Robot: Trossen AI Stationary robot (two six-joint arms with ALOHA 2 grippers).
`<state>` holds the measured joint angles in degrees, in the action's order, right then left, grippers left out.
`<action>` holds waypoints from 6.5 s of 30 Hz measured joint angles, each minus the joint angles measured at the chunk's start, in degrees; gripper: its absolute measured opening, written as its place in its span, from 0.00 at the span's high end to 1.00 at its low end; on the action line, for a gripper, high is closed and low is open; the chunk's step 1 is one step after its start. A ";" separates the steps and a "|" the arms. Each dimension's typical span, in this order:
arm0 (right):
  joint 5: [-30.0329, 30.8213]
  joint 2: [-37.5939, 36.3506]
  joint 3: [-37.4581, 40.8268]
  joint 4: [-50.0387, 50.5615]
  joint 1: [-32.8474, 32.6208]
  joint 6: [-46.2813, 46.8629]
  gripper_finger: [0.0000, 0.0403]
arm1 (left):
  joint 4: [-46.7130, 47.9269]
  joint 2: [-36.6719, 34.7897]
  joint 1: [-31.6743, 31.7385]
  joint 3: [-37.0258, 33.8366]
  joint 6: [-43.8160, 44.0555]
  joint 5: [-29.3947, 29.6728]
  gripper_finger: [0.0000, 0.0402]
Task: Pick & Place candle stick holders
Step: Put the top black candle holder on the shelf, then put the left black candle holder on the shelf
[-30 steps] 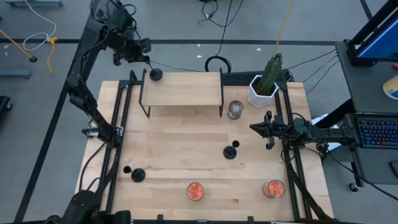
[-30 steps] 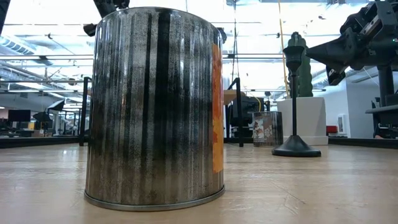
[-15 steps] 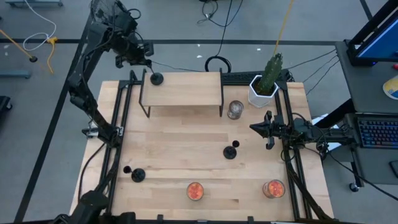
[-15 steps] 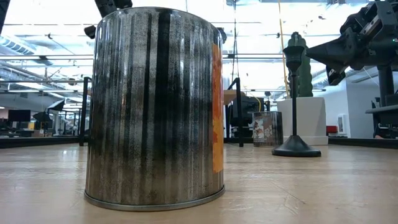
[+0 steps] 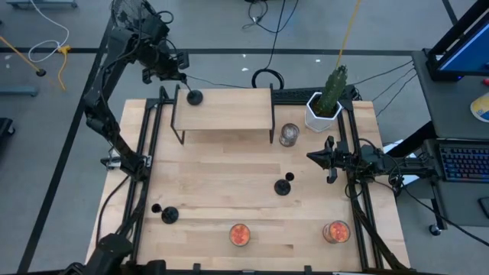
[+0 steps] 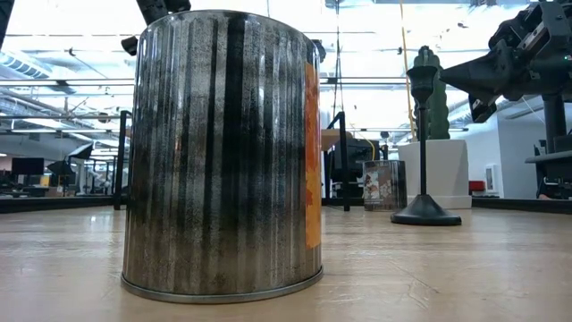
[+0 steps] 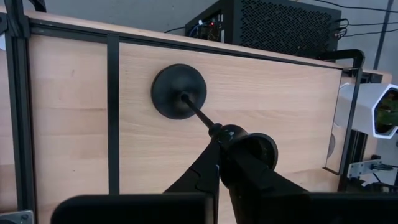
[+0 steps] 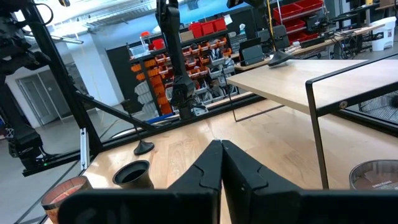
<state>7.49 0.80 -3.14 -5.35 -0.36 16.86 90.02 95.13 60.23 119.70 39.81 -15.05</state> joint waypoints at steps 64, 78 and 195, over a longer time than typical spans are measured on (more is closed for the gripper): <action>-0.02 0.00 0.00 -0.02 0.00 0.02 1.00 | -0.07 -18.37 -23.33 4.28 10.81 -5.60 0.63; -0.02 0.00 -0.02 -0.02 0.00 0.02 1.00 | -0.02 -20.30 -56.77 -7.23 26.79 -1.06 0.63; -0.04 0.00 -0.02 -0.04 0.00 4.15 1.00 | -10.48 -18.78 -105.37 -52.37 56.50 8.05 0.96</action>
<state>7.44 0.80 -3.16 -5.39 -0.36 21.02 79.54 76.36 -45.15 67.33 96.31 -7.00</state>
